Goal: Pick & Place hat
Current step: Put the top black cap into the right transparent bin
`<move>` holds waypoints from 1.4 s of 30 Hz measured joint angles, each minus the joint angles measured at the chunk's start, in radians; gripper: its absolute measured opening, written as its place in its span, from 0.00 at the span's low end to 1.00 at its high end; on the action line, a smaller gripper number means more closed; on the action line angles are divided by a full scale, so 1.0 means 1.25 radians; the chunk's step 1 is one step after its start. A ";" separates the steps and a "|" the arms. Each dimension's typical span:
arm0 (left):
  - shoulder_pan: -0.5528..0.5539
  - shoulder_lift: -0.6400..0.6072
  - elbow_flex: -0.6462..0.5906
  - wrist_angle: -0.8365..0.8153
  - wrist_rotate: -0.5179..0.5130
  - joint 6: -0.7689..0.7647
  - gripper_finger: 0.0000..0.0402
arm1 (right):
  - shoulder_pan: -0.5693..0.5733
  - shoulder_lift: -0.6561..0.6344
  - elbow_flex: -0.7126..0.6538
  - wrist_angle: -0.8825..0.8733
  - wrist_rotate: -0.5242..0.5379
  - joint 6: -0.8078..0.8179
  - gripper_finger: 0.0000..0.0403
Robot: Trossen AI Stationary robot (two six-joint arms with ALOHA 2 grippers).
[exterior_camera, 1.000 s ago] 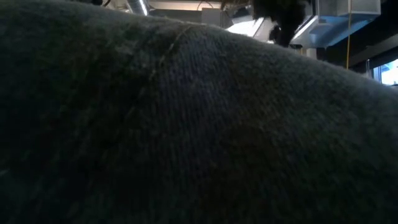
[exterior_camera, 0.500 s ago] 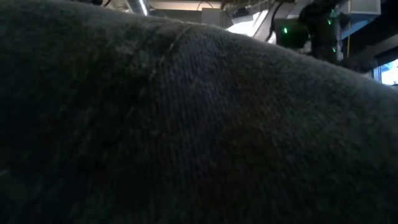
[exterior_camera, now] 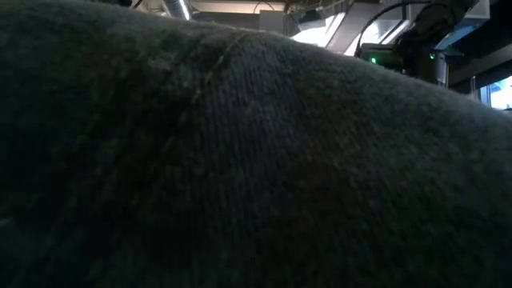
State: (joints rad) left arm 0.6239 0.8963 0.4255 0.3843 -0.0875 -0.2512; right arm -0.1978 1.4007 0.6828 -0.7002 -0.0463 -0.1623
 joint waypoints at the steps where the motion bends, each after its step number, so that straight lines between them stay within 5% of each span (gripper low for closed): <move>1: 0.000 0.000 0.000 0.000 0.000 0.000 0.57 | 0.000 0.003 -0.007 -0.004 0.000 0.001 0.48; 10: 0.000 0.000 0.000 0.000 0.000 0.000 0.57 | 0.000 0.029 -0.056 0.050 -0.008 0.025 0.36; 19: 0.000 0.000 0.000 0.000 -0.001 0.001 0.57 | 0.000 0.032 -0.057 0.059 -0.007 0.022 0.14; 25: 0.000 0.000 0.000 0.000 -0.001 0.002 0.57 | 0.000 0.034 -0.044 0.055 -0.002 0.021 0.13; 35: 0.000 0.000 0.000 0.000 -0.001 0.002 0.57 | 0.000 0.038 0.092 -0.101 0.116 0.016 0.11; 42: 0.000 0.000 0.000 0.000 -0.001 0.002 0.57 | 0.000 0.037 0.229 -0.220 0.177 -0.009 0.01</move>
State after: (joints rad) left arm 0.6236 0.8963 0.4255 0.3840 -0.0891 -0.2485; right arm -0.1982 1.4471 0.9696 -0.9746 0.1748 -0.1733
